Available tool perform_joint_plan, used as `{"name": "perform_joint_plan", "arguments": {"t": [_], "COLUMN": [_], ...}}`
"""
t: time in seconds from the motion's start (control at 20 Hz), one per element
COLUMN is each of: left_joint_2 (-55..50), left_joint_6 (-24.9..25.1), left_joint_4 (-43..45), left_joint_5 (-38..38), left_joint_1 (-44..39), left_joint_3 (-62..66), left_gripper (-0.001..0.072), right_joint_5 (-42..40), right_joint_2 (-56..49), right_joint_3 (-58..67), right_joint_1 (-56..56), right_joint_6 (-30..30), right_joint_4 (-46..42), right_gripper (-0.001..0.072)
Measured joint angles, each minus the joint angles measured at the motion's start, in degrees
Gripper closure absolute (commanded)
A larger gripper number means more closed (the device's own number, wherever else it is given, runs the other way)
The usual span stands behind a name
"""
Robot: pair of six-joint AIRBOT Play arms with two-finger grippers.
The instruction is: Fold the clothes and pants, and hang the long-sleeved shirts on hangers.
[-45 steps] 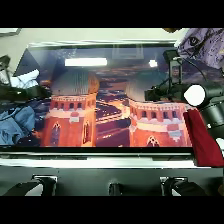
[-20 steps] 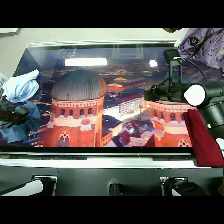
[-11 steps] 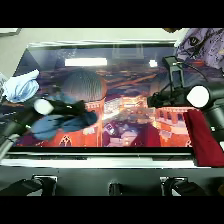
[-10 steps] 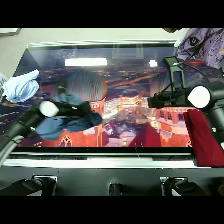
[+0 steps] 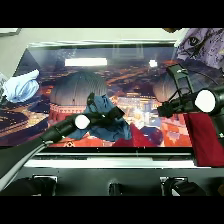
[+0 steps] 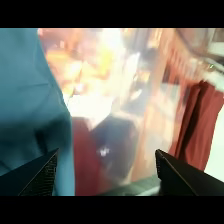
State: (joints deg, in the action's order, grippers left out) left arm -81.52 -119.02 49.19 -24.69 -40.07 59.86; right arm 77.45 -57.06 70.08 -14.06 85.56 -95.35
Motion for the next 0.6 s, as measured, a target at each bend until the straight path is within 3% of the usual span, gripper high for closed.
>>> {"name": "perform_joint_plan", "arguments": {"t": [0.05, 0.15, 0.25, 0.4, 0.6], "left_joint_2": [1.36, 4.92, 9.11, 14.73, 18.32], "left_joint_6": [2.43, 6.21, 8.41, 11.52, 14.36], "left_joint_4": [-0.04, 1.25, 3.87, 7.08, 8.85], "left_joint_5": [-2.62, -8.72, -14.84, -22.97, -30.49], "left_joint_1": [2.93, 9.97, 18.03, 29.59, 40.22], "left_joint_3": [0.15, 0.28, 0.39, 0.44, 0.44], "left_gripper": [-0.0007, -0.0007, -0.0007, -0.0007, -0.0006], "right_joint_5": [-0.70, -2.29, -3.10, -2.67, -0.17], "right_joint_2": [-0.09, -1.18, -3.78, -10.14, -19.98], "right_joint_3": [-0.15, -1.01, -2.56, -5.99, -9.97], "right_joint_1": [0.07, 1.97, 6.93, 17.16, 23.23], "right_joint_6": [0.81, 3.87, 5.57, 3.30, -2.99], "right_joint_4": [-1.99, -4.76, -2.21, 14.47, 37.88], "right_gripper": [0.0224, 0.0222, 0.0222, 0.0161, 0.0161]}}
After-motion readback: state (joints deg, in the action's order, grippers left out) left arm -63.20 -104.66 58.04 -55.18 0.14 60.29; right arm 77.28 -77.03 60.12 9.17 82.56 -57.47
